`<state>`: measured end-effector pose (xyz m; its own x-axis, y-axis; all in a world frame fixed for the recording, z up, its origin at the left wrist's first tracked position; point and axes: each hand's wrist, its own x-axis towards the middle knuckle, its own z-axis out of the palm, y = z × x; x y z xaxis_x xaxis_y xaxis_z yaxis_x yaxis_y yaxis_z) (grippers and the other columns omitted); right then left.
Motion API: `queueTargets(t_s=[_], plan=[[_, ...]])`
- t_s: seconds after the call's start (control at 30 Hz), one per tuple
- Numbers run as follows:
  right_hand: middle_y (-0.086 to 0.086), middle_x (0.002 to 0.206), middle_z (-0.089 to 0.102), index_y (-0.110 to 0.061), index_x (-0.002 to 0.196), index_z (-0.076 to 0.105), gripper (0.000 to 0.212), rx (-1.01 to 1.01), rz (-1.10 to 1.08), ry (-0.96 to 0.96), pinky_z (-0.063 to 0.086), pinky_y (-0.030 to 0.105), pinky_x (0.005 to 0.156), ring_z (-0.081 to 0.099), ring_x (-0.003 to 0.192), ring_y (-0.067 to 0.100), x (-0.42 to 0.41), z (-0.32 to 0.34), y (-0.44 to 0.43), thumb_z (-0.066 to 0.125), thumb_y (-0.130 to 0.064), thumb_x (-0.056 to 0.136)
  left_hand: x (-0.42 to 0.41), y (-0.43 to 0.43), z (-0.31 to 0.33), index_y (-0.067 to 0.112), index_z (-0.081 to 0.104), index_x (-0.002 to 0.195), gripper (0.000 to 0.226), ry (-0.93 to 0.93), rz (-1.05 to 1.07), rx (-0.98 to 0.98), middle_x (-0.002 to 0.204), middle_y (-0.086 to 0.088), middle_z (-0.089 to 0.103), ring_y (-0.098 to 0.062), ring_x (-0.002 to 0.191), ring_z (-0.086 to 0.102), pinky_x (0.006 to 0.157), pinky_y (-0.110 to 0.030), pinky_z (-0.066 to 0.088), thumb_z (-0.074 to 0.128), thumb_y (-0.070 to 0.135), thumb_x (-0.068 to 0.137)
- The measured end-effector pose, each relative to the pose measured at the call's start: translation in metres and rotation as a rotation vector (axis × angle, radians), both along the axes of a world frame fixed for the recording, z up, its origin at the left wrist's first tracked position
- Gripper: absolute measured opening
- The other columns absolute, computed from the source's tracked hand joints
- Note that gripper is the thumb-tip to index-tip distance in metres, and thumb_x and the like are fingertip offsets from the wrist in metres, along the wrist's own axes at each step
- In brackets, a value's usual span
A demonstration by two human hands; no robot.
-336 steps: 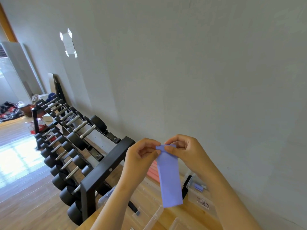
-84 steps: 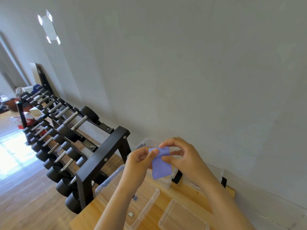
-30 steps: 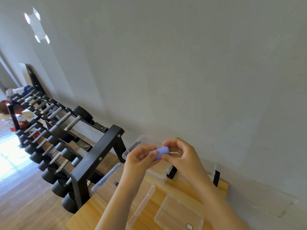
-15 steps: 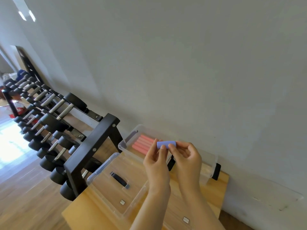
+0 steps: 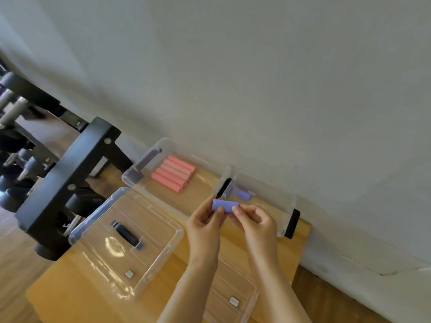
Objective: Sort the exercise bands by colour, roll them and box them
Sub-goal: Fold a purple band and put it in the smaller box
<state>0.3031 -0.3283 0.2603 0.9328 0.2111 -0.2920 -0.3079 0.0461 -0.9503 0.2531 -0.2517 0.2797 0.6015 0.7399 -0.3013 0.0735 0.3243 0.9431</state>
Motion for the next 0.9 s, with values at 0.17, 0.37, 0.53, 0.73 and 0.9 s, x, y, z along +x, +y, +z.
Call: queueTargets(t_s=[0.17, 0.37, 0.53, 0.73, 0.9], plan=[[0.007, 0.088, 0.075, -0.011, 0.094, 0.068, 0.013, -0.017, 0.034, 0.235, 0.057, 0.028, 0.077, 0.074, 0.080, 0.017, 0.032, -0.055, -0.011, 0.072, -0.004, 0.084, 0.024, 0.004, -0.066, 0.007, 0.065, 0.119, 0.031, 0.102, -0.067, -0.068, 0.101, -0.011, 0.073, -0.017, 0.092, 0.071, 0.072, -0.018, 0.055, 0.064, -0.002, 0.090], [0.008, 0.085, 0.075, -0.007, 0.092, 0.068, 0.011, -0.068, 0.036, 0.382, 0.051, 0.012, 0.058, 0.073, 0.077, 0.016, 0.076, -0.100, -0.008, 0.070, 0.000, 0.084, 0.063, 0.018, -0.128, 0.015, 0.065, 0.114, 0.025, 0.244, -0.177, 0.113, 0.112, -0.005, 0.069, -0.017, 0.100, 0.068, 0.087, -0.025, 0.055, 0.067, 0.009, 0.090], [0.006, 0.079, 0.073, -0.007, 0.088, 0.068, 0.014, -0.063, -0.036, 0.425, 0.056, 0.016, 0.061, 0.072, 0.065, 0.011, 0.128, -0.145, 0.001, 0.069, 0.006, 0.082, 0.089, 0.060, -0.164, 0.019, 0.057, 0.126, 0.033, 0.443, -0.194, 0.734, 0.126, 0.010, 0.052, -0.013, 0.125, 0.042, 0.096, -0.025, 0.033, 0.061, 0.027, 0.094], [0.010, 0.077, 0.063, -0.005, 0.083, 0.061, 0.016, -0.075, -0.065, 0.663, 0.055, 0.019, 0.052, 0.059, 0.064, 0.016, 0.169, -0.202, 0.020, 0.063, 0.010, 0.085, 0.097, 0.082, -0.187, 0.021, 0.044, 0.141, 0.053, 0.726, -0.319, 0.900, 0.140, 0.004, 0.051, -0.017, 0.132, 0.040, 0.106, -0.038, 0.035, 0.042, 0.052, 0.098], [0.012, 0.086, 0.064, -0.002, 0.095, 0.060, 0.013, -0.026, -0.050, 0.764, 0.055, 0.029, 0.082, 0.062, 0.075, 0.017, 0.183, -0.224, 0.033, 0.061, 0.008, 0.088, 0.097, 0.078, -0.182, 0.024, 0.044, 0.138, 0.053, 0.777, -0.298, 0.872, 0.131, 0.007, 0.057, -0.015, 0.120, 0.052, 0.081, -0.030, 0.039, 0.040, 0.057, 0.097]])
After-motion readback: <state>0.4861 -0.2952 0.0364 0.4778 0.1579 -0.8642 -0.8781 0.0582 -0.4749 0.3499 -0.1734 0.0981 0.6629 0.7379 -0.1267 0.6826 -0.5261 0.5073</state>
